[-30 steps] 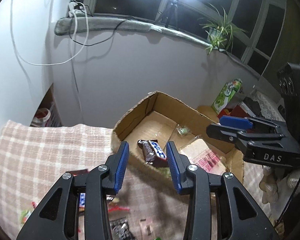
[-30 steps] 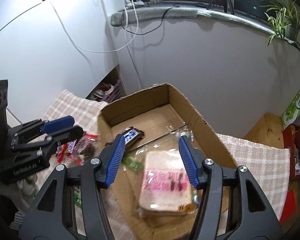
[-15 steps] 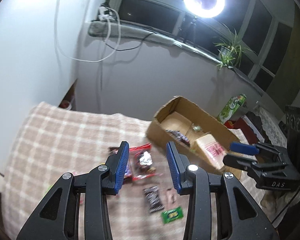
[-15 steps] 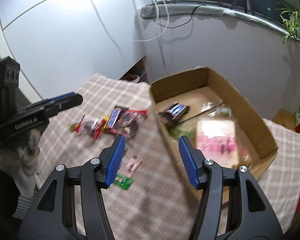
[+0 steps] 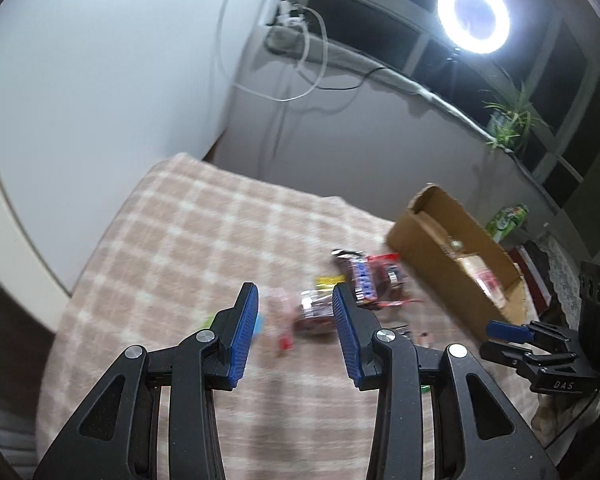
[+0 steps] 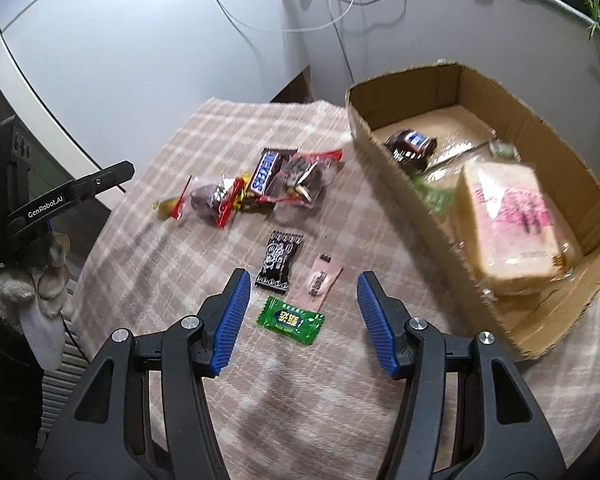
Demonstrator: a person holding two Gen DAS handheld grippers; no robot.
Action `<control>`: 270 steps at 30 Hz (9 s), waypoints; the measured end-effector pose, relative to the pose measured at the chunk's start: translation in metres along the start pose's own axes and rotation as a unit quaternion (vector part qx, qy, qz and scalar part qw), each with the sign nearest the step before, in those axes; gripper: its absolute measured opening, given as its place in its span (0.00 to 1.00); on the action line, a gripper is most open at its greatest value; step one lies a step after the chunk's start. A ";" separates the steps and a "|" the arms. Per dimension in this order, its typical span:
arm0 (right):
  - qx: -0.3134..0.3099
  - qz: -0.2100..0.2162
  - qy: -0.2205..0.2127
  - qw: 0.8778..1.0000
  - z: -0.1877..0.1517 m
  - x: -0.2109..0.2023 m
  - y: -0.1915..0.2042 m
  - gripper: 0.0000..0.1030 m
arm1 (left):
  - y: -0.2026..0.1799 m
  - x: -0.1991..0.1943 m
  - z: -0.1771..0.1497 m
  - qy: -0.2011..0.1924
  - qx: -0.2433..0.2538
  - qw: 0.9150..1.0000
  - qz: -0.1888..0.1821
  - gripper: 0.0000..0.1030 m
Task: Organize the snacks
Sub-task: 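Withdraw both grippers from the box back toward the remaining snacks, then grasp the green-and-blue ball snack with the left gripper while the right gripper grasps the pink candy, then carry both snacks into the box and open both grippers, then withdraw both grippers from the box toward the remaining snacks, then grasp the red-trimmed dried fruit bag with the left gripper while the right grasps the green candy, then carry both snacks into the box and open both grippers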
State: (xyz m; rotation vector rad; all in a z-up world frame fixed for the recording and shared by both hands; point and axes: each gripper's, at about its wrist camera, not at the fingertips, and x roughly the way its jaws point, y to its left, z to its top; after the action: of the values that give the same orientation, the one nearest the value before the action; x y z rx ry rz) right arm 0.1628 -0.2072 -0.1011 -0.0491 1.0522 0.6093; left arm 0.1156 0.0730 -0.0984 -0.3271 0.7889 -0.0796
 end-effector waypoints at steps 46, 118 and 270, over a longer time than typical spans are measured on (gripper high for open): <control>-0.042 -0.081 0.063 0.994 0.001 0.061 0.011 0.20 | 0.028 0.066 -0.029 0.056 0.053 0.996 0.048 0.30; 0.091 -0.121 -0.037 0.988 0.029 -0.056 -0.182 0.20 | -0.212 0.116 0.023 0.036 0.147 0.984 -0.089 0.28; -0.062 -0.024 -0.058 0.996 -0.008 -0.054 -0.050 0.22 | -0.080 0.047 0.006 -0.005 0.083 0.996 -0.022 0.46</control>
State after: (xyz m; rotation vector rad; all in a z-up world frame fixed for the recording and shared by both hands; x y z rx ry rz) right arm 0.1619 -0.2760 -0.0727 -0.1451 0.8986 0.6265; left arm 0.1574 -0.0107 -0.1010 -0.1873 0.7596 -0.1840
